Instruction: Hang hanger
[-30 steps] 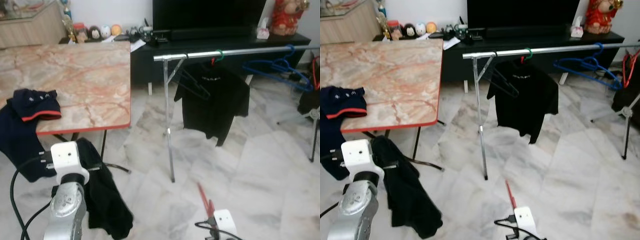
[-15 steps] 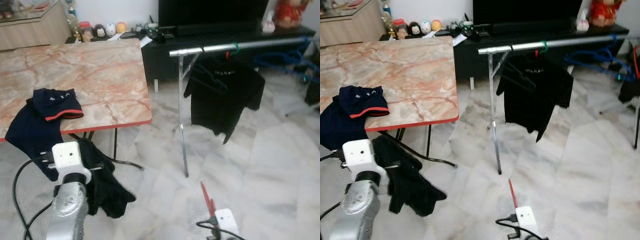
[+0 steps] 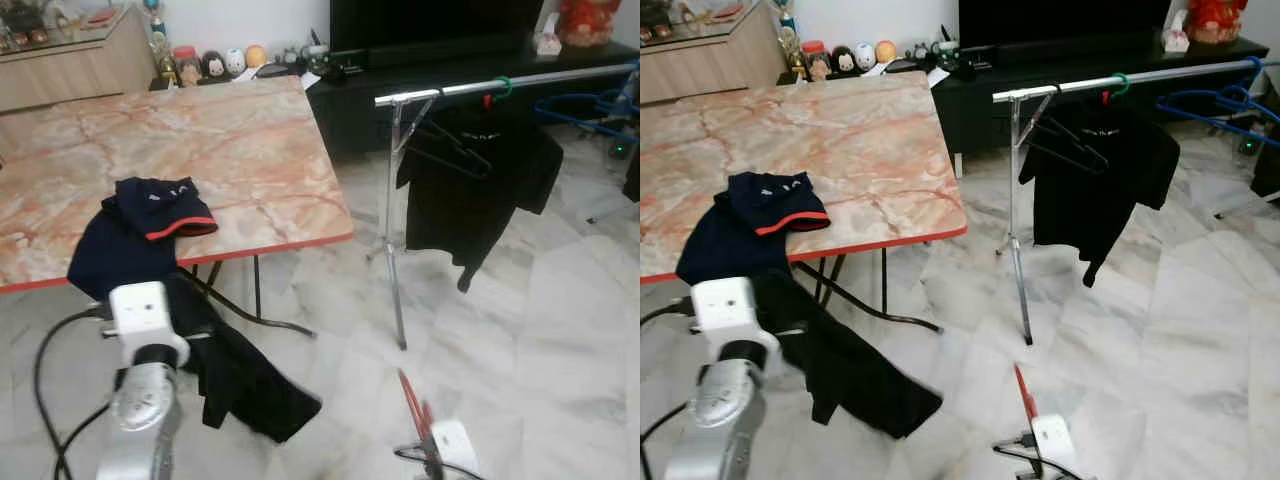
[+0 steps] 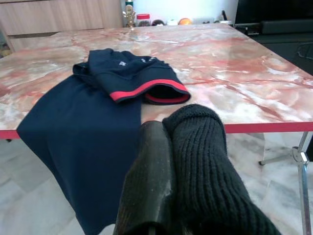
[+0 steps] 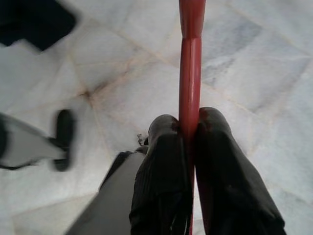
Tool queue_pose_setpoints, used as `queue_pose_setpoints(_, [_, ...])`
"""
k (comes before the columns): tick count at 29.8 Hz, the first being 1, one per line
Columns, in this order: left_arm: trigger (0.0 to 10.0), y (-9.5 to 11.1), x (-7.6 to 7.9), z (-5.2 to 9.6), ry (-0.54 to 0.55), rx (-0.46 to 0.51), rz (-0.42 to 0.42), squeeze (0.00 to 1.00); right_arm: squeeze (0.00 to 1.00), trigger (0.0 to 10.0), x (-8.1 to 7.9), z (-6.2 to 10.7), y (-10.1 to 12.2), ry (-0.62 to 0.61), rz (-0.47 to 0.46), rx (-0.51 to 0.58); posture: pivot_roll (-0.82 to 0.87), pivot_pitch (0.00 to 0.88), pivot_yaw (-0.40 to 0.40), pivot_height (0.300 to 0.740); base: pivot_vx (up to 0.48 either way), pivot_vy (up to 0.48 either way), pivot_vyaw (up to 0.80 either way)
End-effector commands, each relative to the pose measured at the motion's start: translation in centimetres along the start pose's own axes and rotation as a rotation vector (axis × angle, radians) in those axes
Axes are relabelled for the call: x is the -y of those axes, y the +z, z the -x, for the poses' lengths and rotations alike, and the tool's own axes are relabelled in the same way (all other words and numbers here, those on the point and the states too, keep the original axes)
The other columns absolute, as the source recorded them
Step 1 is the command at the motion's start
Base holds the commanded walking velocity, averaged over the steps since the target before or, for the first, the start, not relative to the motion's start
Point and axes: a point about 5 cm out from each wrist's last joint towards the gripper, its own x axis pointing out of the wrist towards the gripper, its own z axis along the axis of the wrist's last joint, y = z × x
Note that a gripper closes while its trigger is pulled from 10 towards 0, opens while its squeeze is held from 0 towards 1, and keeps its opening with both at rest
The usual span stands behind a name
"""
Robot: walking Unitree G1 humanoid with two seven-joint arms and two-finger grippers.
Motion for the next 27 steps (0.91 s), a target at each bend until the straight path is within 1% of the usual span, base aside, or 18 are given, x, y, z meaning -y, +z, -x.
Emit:
queue_pose_setpoints(1, [10.0, 1.0, -0.7, -0.1, 0.021, 0.046, -0.026, 0.00, 0.00, 10.0, -0.7, -0.2, 1.0, 0.019, 0.013, 0.030, 0.01, 0.000, 0.025, 0.740, 0.000, 0.244, 0.00])
queue_pose_setpoints(6, [10.0, 1.0, -0.5, 0.0, 0.009, 0.054, -0.038, 0.00, 0.00, 10.0, -0.7, -0.2, 0.9, 0.021, 0.019, 0.028, 0.01, 0.000, 0.026, 0.740, 0.000, 0.000, 0.00])
queue_pose_setpoints(8, [10.0, 1.2, -0.1, 0.0, -0.013, 0.068, -0.025, 0.00, 0.00, 10.0, -0.7, -0.2, 0.9, 0.022, 0.022, 0.028, 0.01, 0.000, 0.026, 0.740, 0.000, 0.000, 0.00])
queue_pose_setpoints(14, [10.0, 1.6, 0.2, 0.2, -0.028, 0.092, -0.008, 0.00, 0.00, 10.0, -0.8, -0.2, 0.8, 0.028, 0.032, 0.026, 0.01, 0.000, 0.028, 0.740, 0.000, 0.000, 0.00])
queue_pose_setpoints(24, [10.0, 1.7, 0.4, 0.2, -0.045, 0.091, -0.003, 0.00, 0.00, 10.0, -0.9, -0.2, 0.8, 0.030, 0.032, 0.026, 0.01, 0.000, 0.028, 0.740, 0.000, 0.000, 0.00])
queue_pose_setpoints(27, [10.0, 1.7, 0.4, 0.2, -0.049, 0.093, -0.023, 0.00, 0.00, 10.0, -0.9, -0.2, 1.0, 0.032, 0.073, 0.041, 0.01, 0.000, 0.025, 0.740, 0.000, 0.000, 0.28])
